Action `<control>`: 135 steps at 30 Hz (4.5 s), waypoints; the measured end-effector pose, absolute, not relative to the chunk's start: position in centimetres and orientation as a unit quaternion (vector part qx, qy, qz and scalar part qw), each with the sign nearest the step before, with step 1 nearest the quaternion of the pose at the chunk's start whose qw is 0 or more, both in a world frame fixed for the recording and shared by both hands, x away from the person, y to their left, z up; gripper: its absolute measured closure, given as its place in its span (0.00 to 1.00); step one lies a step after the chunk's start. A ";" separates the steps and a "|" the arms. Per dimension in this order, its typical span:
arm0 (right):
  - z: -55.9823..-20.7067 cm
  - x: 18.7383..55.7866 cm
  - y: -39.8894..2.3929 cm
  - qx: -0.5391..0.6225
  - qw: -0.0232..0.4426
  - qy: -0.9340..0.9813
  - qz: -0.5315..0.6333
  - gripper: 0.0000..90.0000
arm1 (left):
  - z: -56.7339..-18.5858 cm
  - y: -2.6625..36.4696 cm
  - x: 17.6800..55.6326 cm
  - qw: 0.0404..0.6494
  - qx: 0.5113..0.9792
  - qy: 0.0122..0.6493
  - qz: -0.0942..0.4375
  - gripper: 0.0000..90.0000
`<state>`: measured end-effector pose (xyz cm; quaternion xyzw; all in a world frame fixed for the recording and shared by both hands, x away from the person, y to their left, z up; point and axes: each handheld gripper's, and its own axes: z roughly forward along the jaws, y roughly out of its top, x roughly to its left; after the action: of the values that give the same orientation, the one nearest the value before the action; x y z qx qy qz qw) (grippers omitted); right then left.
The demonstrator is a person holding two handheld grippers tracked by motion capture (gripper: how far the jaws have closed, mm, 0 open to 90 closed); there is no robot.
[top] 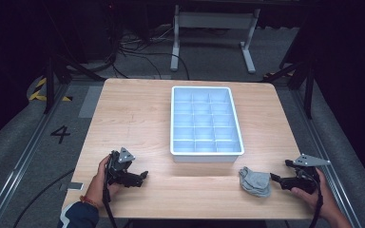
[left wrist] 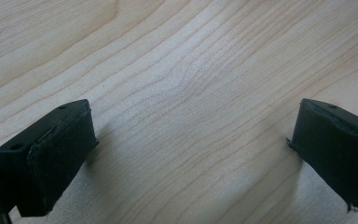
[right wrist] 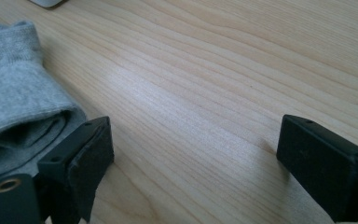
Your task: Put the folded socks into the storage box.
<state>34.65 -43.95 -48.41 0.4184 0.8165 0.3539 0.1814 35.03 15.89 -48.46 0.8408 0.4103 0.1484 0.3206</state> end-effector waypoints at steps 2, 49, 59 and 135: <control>-48.4 34.7 -44.0 0.415 0.180 0.818 0.354 0.12 | -48.5 15.9 35.0 0.321 0.840 0.411 0.149 0.00; -44.5 33.0 -40.8 0.310 0.148 0.852 0.396 0.24 | -48.5 17.1 33.2 0.324 0.848 0.393 0.144 0.01; -45.4 33.5 -38.0 0.278 0.112 0.880 0.369 0.24 | -48.5 17.1 33.2 0.323 0.848 0.394 0.144 0.01; -44.1 31.9 -39.4 0.247 0.137 0.856 0.432 0.83 | -48.5 17.1 33.2 0.323 0.849 0.393 0.142 0.01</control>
<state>31.92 -39.36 -44.06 0.2470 0.8563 0.4323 0.1371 33.18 17.10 -48.46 0.8491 0.3933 0.1417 0.3229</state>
